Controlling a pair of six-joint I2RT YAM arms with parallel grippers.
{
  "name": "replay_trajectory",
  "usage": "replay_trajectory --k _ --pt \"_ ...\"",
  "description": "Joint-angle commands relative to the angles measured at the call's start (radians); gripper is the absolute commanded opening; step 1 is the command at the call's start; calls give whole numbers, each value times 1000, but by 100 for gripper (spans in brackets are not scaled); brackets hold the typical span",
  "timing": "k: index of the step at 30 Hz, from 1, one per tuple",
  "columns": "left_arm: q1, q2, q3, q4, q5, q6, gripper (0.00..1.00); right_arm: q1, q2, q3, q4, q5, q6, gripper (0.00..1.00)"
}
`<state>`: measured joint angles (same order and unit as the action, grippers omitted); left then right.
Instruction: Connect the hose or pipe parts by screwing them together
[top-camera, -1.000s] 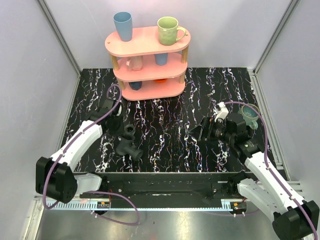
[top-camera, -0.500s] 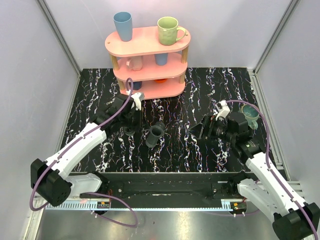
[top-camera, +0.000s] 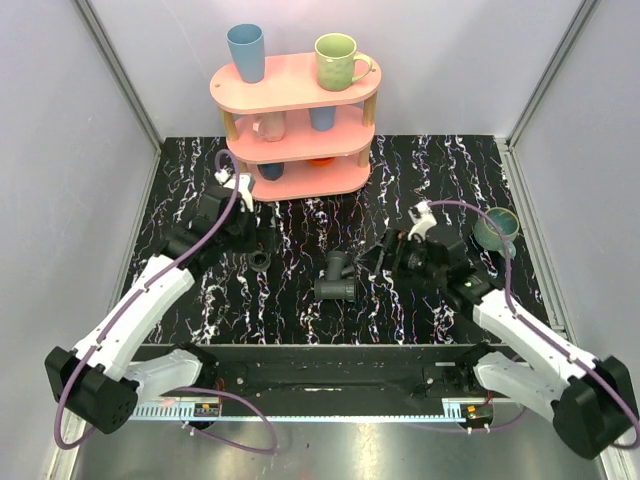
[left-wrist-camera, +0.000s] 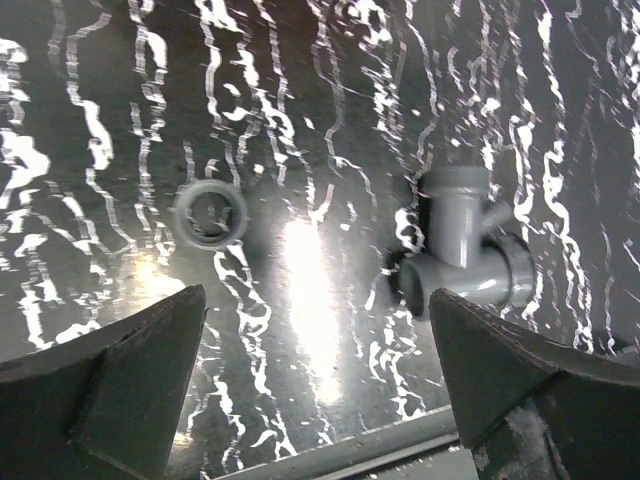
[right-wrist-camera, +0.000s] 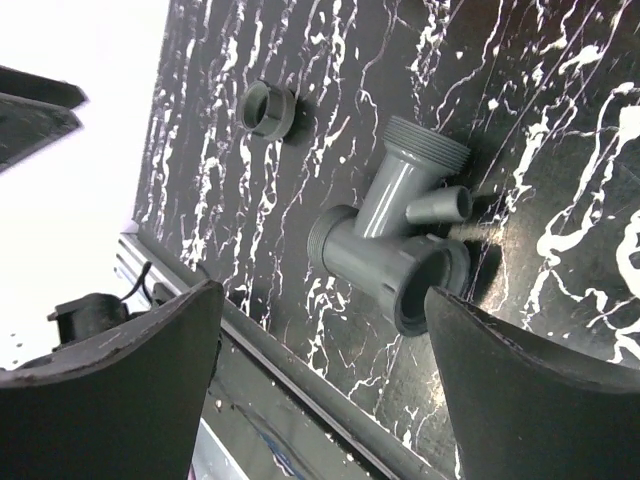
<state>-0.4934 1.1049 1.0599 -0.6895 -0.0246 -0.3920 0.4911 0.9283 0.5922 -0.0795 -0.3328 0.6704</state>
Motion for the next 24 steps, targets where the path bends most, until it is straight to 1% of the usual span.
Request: replay_trajectory --k 1,3,5,7,8,9,10,11,12,14,15,16,17,20,21,22,23,24 --pt "52 -46 -6 -11 -84 73 99 104 95 30 106 231 87 93" --pt "52 -53 -23 -19 -129 96 99 116 173 73 57 268 89 92" --pt "52 -63 -50 -19 -144 117 99 129 245 104 46 252 46 90" --pt "52 -77 -72 -13 -135 122 99 132 297 174 20 152 -107 90" --pt "52 -98 -99 -7 -133 120 99 138 352 207 -43 115 -168 91" --pt "52 -112 -113 7 -133 117 99 139 377 280 -87 88 -278 91" --pt "52 -129 -129 13 -133 113 99 145 403 317 -132 93 -326 92" --pt "52 -164 -156 21 -133 107 99 153 452 387 -213 113 -394 92" --pt "50 -183 -167 39 -135 104 99 155 480 423 -248 211 -405 92" --pt "50 -229 -176 48 -138 93 99 155 571 500 -351 303 -420 92" --pt "50 -241 -178 57 -129 94 99 156 599 555 -365 307 -475 92" --pt "50 -253 -181 61 -126 102 99 159 641 570 -373 289 -520 92" --pt "50 -279 -190 64 -142 107 99 162 656 590 -381 278 -620 92" --pt "49 -313 -196 62 -173 99 99 164 691 622 -378 307 -777 91" --pt "46 -321 -196 64 -169 97 99 164 701 636 -378 320 -791 91" --pt "46 -327 -196 68 -169 97 99 164 742 662 -423 328 -787 91" --pt "42 -330 -196 67 -169 97 99 164 774 752 -460 368 -751 91" --pt "39 -332 -196 67 -169 99 99 162 806 796 -495 376 -718 91"
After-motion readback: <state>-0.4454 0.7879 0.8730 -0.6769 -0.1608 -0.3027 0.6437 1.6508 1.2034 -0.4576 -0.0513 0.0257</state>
